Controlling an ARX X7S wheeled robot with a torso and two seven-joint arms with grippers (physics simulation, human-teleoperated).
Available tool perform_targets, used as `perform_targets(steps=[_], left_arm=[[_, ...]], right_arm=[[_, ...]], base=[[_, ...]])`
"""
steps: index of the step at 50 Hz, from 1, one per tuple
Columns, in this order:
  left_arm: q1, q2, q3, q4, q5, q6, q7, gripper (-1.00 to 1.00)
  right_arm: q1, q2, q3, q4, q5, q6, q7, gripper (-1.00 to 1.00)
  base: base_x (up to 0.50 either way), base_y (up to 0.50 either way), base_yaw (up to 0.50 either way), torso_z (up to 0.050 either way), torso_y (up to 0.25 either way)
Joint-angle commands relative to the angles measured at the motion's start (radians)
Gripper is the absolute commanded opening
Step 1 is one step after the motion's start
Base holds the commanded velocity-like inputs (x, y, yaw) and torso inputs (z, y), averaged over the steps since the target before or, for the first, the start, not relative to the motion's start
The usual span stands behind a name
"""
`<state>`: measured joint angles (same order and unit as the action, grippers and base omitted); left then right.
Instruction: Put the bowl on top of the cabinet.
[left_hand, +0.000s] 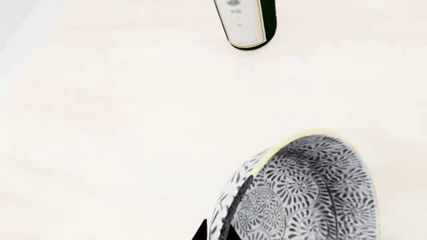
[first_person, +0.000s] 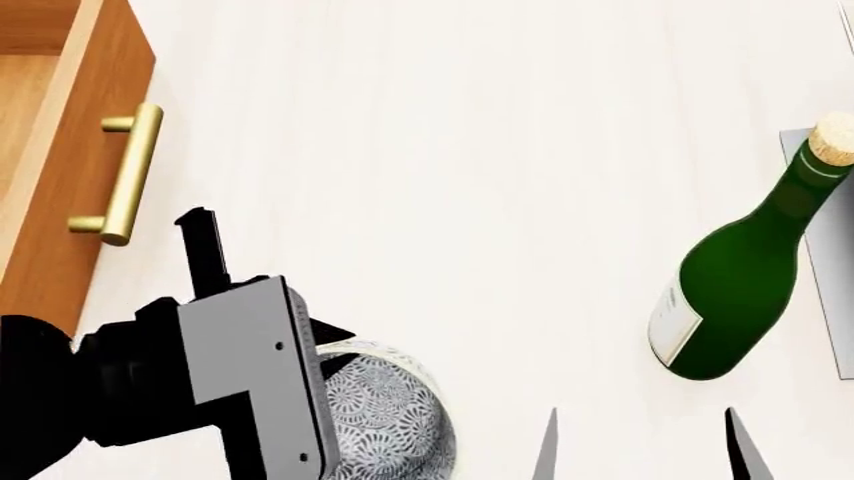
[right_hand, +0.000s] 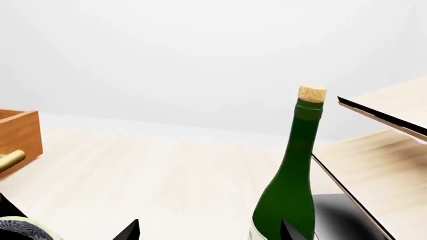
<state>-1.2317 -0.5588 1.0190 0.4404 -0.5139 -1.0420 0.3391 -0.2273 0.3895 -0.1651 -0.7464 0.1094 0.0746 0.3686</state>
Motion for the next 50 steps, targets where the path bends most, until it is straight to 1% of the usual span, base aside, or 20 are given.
perform_targets(steps=[1, 6, 12, 16, 17, 21, 24, 29, 30, 31, 33, 34, 35, 36, 37, 40, 46, 50], left_arm=[[-0.064, -0.001, -0.1, 0.061, -0.016, -0.069, 0.021, -1.0], [-0.093, -0.001, -0.135, 0.084, -0.038, -0.107, 0.015, -1.0], [-0.131, 0.023, -0.249, 0.097, -0.079, -0.149, -0.024, -1.0], [-0.132, 0.023, -0.248, 0.097, -0.081, -0.149, -0.025, -1.0], [-0.144, 0.026, -0.261, 0.068, -0.012, -0.096, -0.083, -1.0], [-0.158, 0.056, -0.34, 0.019, -0.016, -0.102, -0.127, -1.0], [-0.178, 0.097, -0.43, -0.035, -0.024, -0.134, -0.183, -1.0], [-0.219, 0.128, -0.503, -0.107, 0.009, -0.143, -0.257, -1.0], [-0.226, 0.144, -0.54, -0.138, 0.002, -0.155, -0.271, -1.0], [-0.236, 0.144, -0.54, -0.164, 0.023, -0.141, -0.285, -1.0], [-0.241, 0.155, -0.574, -0.202, 0.025, -0.132, -0.299, -1.0], [-0.249, 0.176, -0.624, -0.251, 0.023, -0.137, -0.324, -1.0], [-0.257, 0.178, -0.623, -0.273, 0.038, -0.137, -0.34, -1.0], [-0.264, 0.19, -0.659, -0.305, 0.028, -0.136, -0.344, -1.0], [-0.273, 0.186, -0.65, -0.319, 0.04, -0.132, -0.347, -1.0], [-0.288, 0.197, -0.716, -0.358, 0.025, -0.136, -0.362, -1.0], [-0.353, 0.242, -0.85, -0.498, 0.028, -0.169, -0.444, -1.0], [-0.382, 0.254, -0.904, -0.575, 0.042, -0.156, -0.483, -1.0]], right_arm=[[-0.004, -0.014, 0.034, -0.008, 0.008, -0.003, -0.032, 1.0], [-0.003, -0.012, 0.033, -0.008, 0.009, -0.002, -0.031, 1.0], [-0.005, -0.01, 0.029, -0.01, 0.006, -0.004, -0.03, 1.0], [-0.005, -0.009, 0.028, -0.01, 0.007, -0.004, -0.029, 1.0], [-0.004, -0.009, 0.025, -0.01, 0.004, -0.003, -0.03, 1.0], [-0.002, -0.008, 0.021, -0.008, 0.002, -0.002, -0.029, 1.0], [-0.002, -0.007, 0.019, -0.007, 0.001, -0.004, -0.029, 1.0], [-0.004, -0.005, 0.016, -0.005, -0.001, -0.008, -0.029, 1.0], [-0.004, -0.005, 0.015, -0.005, -0.002, -0.009, -0.028, 1.0], [-0.005, -0.005, 0.014, -0.005, -0.003, -0.009, -0.028, 1.0], [-0.005, -0.004, 0.013, -0.005, -0.003, -0.01, -0.028, 1.0], [-0.005, -0.004, 0.012, -0.004, -0.004, -0.01, -0.028, 1.0], [-0.005, -0.004, 0.012, -0.004, -0.004, -0.01, -0.027, 1.0], [-0.005, -0.004, 0.011, -0.003, -0.004, -0.01, -0.027, 1.0], [-0.004, -0.004, 0.011, -0.003, -0.003, -0.01, -0.027, 1.0], [-0.004, -0.003, 0.01, -0.002, -0.003, -0.01, -0.026, 1.0], [-0.005, -0.002, 0.007, -0.001, -0.006, -0.011, -0.024, 1.0], [-0.004, 0.0, 0.007, -0.001, -0.003, -0.011, -0.023, 1.0]], base=[[0.0, 0.0, 0.0, 0.0, 0.0], [0.0, 0.0, 0.0, 0.0, 0.0], [0.0, 0.0, 0.0, 0.0, 0.0], [0.0, 0.0, 0.0, 0.0, 0.0], [0.0, 0.0, 0.0, 0.0, 0.0], [0.0, 0.0, 0.0, 0.0, 0.0], [0.0, 0.0, 0.0, 0.0, 0.0], [0.0, 0.0, 0.0, 0.0, 0.0], [0.0, 0.0, 0.0, 0.0, 0.0], [0.0, 0.0, 0.0, 0.0, 0.0], [0.0, 0.0, 0.0, 0.0, 0.0], [0.0, 0.0, 0.0, 0.0, 0.0], [0.0, 0.0, 0.0, 0.0, 0.0], [0.0, 0.0, 0.0, 0.0, 0.0], [0.0, 0.0, 0.0, 0.0, 0.0], [0.0, 0.0, 0.0, 0.0, 0.0], [0.0, 0.0, 0.0, 0.0, 0.0], [0.0, 0.0, 0.0, 0.0, 0.0]])
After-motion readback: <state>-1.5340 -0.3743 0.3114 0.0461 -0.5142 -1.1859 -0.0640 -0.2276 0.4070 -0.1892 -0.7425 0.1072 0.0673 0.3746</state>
